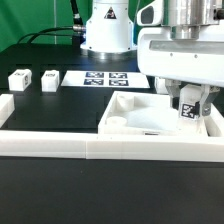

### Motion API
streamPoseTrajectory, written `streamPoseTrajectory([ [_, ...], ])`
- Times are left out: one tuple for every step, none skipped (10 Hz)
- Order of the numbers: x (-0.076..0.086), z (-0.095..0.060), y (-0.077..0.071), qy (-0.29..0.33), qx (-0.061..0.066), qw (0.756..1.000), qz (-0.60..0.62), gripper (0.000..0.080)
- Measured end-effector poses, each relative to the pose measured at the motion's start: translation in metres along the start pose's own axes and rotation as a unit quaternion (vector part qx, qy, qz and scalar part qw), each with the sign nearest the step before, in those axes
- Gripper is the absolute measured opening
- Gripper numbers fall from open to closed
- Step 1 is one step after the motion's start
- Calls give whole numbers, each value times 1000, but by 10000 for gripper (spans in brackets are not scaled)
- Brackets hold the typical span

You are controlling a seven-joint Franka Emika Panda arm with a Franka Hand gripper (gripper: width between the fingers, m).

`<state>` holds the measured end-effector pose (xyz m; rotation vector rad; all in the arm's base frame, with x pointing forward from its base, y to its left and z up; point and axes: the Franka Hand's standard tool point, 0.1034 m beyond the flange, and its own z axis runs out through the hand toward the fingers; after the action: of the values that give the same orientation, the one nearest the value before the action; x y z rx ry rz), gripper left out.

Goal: Assemble square table

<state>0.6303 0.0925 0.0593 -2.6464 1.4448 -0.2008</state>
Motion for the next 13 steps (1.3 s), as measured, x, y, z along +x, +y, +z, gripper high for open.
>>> streamPoseTrajectory([
  [0, 0, 0, 0, 0, 1000, -1, 343],
  [0, 0, 0, 0, 0, 1000, -1, 432],
  [0, 0, 0, 0, 0, 1000, -1, 561],
  [0, 0, 0, 0, 0, 1000, -1, 561],
  [0, 0, 0, 0, 0, 1000, -1, 633],
  [0, 0, 0, 0, 0, 1000, -1, 645],
  [0, 1, 0, 0, 0, 1000, -1, 648],
  [0, 1, 0, 0, 0, 1000, -1, 648],
  [0, 1, 0, 0, 0, 1000, -1, 649],
  [0, 1, 0, 0, 0, 1000, -1, 649],
  [0, 1, 0, 0, 0, 1000, -1, 649],
  [0, 1, 0, 0, 0, 1000, -1, 649],
  [1, -1, -1, -1, 0, 1000, -6, 649],
])
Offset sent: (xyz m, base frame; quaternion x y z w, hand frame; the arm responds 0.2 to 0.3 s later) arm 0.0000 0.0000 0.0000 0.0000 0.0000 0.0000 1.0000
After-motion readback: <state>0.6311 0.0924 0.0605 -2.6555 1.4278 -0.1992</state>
